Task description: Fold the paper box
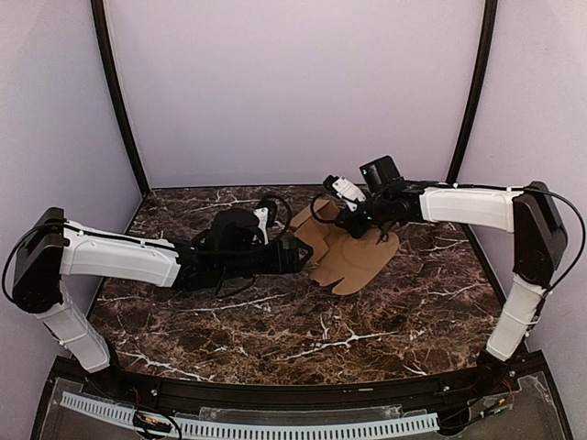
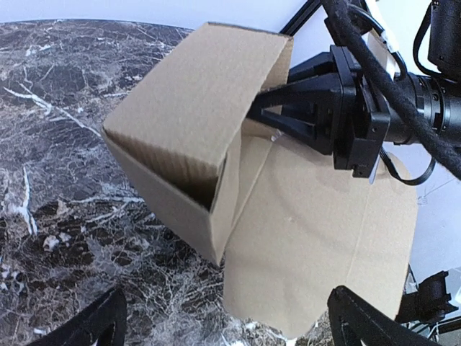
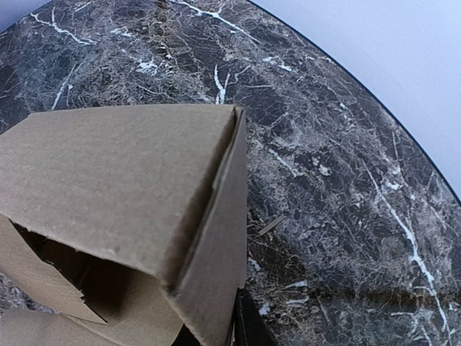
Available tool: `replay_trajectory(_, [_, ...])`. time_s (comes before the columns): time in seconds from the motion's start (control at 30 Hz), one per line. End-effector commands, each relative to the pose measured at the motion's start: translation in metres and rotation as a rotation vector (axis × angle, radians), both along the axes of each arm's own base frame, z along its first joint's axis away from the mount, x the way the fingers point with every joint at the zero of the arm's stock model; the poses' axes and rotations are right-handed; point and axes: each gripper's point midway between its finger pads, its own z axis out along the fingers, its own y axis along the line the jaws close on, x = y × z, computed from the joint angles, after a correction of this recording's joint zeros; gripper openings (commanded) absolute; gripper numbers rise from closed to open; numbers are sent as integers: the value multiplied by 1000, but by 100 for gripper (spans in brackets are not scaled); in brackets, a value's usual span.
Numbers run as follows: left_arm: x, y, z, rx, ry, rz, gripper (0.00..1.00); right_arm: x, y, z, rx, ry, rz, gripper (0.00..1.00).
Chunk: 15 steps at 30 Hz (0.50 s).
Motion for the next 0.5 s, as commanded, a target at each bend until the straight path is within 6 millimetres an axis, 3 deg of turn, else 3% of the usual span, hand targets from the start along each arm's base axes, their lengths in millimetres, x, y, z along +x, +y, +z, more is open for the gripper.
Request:
replay_trajectory(0.0, [9, -2, 4, 14, -115, 18, 99, -18, 14, 6, 60, 121, 14, 10])
replay_trajectory(0.13, [13, -1, 41, 30, -256, 14, 99, -29, 18, -13, -19, 207, 77, 10])
replay_trajectory(0.23, [12, 17, 60, 120, -305, 24, 99, -49, 14, -23, -55, 260, 154, 11])
replay_trajectory(0.37, [17, 46, 52, 179, -277, 87, 99, -74, 6, -31, -88, 295, 233, 12])
replay_trajectory(0.47, [15, 36, 43, 85, -214, 0, 99, -86, 2, -44, -141, 326, 253, 13])
